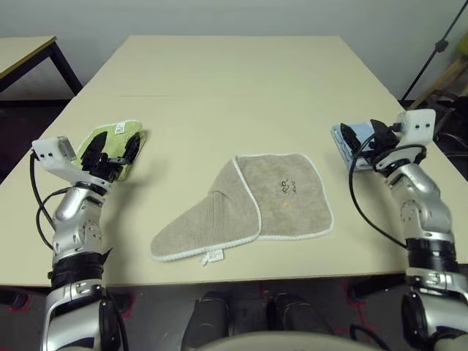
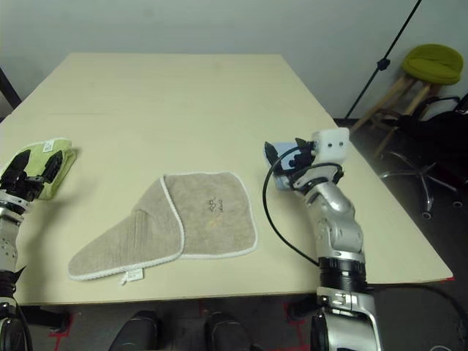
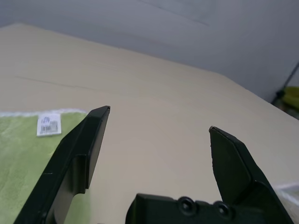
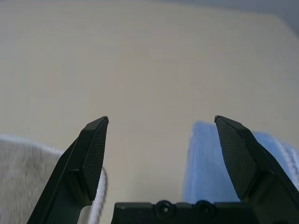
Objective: Fold the towel and set it aside.
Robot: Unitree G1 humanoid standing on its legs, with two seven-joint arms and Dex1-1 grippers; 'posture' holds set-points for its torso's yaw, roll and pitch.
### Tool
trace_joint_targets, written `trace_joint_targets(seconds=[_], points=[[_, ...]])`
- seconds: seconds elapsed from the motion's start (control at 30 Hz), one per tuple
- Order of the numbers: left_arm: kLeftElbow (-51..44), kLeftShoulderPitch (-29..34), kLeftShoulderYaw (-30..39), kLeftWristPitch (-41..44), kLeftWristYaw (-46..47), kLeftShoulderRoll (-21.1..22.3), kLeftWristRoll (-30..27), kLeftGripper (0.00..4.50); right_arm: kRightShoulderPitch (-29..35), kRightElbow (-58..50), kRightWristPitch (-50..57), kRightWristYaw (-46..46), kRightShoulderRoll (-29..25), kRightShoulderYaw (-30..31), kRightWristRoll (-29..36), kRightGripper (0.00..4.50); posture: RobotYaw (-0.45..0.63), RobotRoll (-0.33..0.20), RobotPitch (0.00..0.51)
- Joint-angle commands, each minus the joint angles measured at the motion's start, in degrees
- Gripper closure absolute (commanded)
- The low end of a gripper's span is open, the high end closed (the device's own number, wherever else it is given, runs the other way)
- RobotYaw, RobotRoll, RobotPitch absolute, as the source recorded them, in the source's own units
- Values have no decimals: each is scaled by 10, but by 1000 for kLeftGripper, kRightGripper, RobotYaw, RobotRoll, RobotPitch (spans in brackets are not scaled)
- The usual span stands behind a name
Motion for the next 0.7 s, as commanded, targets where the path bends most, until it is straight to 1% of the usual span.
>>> trace_joint_targets(seconds=[0.03, 0.1, 0.2, 0.3, 0.37, 0.5, 0.6, 0.7], points=[[-7, -14, -31, 53, -87, 31, -16, 26, -34, 56, 53, 74, -32, 53, -15, 0, 150, 0, 36], [-25, -13, -48, 101, -123, 49, -29, 26, -60, 97, 62, 115, -56, 91, -41, 0, 153, 0, 31], [-79, 17, -99, 182, -208, 85, -43, 26, -126, 185, 86, 187, -67, 158, -78, 0, 171, 0, 31], [-128, 39, -136, 227, -257, 98, -53, 26, -180, 265, 79, 218, -50, 206, -122, 0, 194, 0, 32], [-161, 53, -162, 240, -286, 104, -50, 26, -216, 317, 68, 235, -38, 231, -150, 0, 207, 0, 34], [-213, 70, -198, 263, -321, 107, -50, 26, -271, 413, 42, 269, -15, 260, -190, 0, 226, 0, 36], [-247, 85, -223, 257, -340, 109, -39, 26, -300, 463, 17, 293, -3, 271, -214, 0, 238, 0, 39], [-280, 102, -236, 271, -339, 100, -49, 26, -328, 507, 7, 317, 11, 277, -232, 0, 246, 0, 43]])
